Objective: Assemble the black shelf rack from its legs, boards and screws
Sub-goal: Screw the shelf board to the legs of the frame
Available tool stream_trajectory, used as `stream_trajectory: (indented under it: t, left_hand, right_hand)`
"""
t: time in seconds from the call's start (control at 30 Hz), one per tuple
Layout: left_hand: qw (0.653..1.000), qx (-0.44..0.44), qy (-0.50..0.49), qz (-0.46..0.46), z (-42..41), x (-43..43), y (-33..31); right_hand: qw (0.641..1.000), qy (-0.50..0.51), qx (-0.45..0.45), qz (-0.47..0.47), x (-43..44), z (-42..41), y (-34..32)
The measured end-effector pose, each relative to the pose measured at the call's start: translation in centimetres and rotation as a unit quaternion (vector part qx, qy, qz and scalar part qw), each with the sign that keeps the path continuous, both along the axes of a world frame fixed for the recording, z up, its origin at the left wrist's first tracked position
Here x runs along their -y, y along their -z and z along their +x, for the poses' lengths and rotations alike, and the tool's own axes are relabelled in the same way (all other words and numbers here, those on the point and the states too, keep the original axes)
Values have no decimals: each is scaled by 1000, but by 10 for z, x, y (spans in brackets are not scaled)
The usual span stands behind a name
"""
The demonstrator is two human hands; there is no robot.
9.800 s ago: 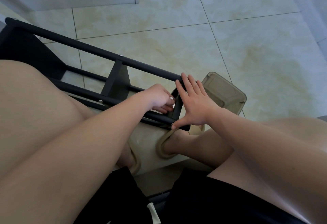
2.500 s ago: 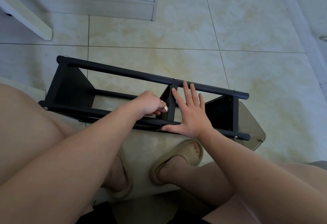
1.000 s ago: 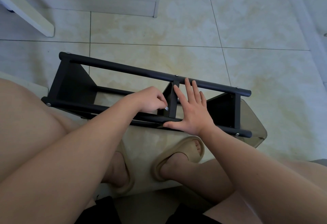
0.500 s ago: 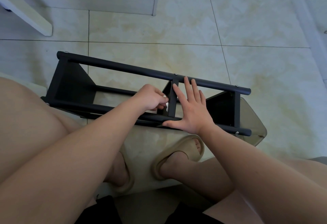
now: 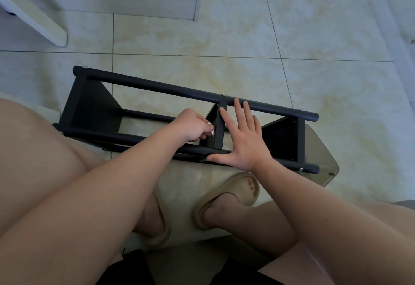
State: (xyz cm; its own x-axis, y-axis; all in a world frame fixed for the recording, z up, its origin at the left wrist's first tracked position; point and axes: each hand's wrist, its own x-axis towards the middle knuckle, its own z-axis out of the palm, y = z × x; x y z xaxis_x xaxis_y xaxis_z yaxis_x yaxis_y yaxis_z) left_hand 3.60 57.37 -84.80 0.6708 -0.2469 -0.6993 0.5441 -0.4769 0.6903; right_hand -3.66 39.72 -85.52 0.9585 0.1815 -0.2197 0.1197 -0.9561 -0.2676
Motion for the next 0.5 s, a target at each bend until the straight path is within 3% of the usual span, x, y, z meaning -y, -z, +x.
stream_trajectory:
  t: [0.5]
  left_hand:
    - [998, -60, -12, -25, 2, -4, -4]
  right_hand:
    - [1000, 0, -2, -6, 0, 0, -1]
